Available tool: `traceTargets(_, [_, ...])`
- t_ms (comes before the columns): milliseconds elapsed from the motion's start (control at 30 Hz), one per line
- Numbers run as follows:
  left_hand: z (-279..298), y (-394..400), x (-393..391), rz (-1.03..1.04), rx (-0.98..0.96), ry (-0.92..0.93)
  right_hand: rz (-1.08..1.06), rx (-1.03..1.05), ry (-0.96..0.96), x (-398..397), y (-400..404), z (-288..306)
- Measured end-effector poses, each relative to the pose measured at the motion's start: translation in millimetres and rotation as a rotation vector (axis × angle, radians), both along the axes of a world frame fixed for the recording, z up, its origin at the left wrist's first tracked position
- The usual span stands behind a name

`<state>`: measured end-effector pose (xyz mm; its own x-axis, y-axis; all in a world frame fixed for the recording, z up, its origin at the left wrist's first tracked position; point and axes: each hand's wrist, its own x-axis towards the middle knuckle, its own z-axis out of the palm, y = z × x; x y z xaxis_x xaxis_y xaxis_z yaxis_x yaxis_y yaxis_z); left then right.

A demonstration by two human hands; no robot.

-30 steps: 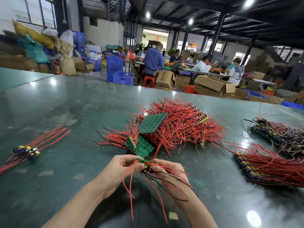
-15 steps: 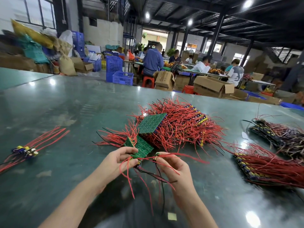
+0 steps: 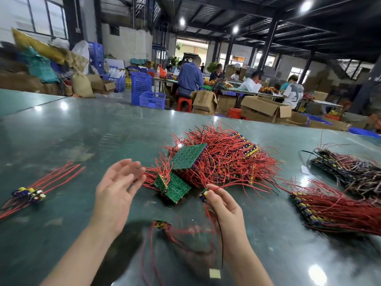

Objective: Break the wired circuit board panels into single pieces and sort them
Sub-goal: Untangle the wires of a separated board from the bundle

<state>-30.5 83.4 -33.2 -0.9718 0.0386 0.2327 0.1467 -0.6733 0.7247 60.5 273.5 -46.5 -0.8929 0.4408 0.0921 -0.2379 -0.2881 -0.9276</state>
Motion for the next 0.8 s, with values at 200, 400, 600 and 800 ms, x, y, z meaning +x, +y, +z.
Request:
traceTargets(200, [-10,22,30,-0.272,-0.694,0.293,-0.061,0.005,0.027,2,4,0])
traceTargets(400, [-16,33,37,-0.283,-0.679,0.243,0.062,0.351,0.069,3,-10,1])
traceTargets(600, [-19,37,41,-0.252,-0.659,0.175,-0.005,0.605,0.089,2,-8,1])
traceTargets(800, [-22,38,42,-0.244,-0.727,0.17,-0.022,0.657,0.04,1,-7,-1])
